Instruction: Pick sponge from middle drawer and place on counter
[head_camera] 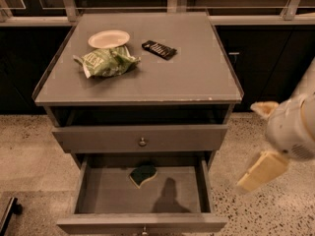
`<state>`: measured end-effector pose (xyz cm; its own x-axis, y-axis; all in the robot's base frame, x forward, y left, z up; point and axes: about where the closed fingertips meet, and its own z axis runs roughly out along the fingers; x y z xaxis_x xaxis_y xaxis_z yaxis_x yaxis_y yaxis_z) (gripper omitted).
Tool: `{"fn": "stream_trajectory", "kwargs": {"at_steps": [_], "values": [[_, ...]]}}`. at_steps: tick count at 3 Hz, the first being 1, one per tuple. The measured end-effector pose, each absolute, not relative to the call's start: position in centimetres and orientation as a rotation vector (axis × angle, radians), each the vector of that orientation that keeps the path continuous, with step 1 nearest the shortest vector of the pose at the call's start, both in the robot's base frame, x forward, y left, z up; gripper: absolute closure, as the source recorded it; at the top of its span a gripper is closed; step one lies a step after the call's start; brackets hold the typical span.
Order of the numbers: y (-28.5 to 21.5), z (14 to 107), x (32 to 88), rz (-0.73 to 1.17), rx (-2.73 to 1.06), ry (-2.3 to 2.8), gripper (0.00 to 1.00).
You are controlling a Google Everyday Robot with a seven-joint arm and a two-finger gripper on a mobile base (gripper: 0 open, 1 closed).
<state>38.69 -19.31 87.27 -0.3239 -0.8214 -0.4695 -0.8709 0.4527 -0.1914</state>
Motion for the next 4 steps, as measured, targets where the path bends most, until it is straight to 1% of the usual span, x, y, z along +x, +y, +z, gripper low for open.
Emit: {"fn": "stream_trajectory", "kwargs": {"at_steps": [1,2,3,4], "values": [[-18.0,80.4,41.5,0.258,-1.347,2.152,0.00],[-18.7,79.2,43.8,0.235,-1.286,2.134,0.00],[-19.0,76.5,43.0,0.299,-1.181,2.194,0.00],[-18.7,69.1,42.2,0.441,-1.033,2.242,0.00]]}}
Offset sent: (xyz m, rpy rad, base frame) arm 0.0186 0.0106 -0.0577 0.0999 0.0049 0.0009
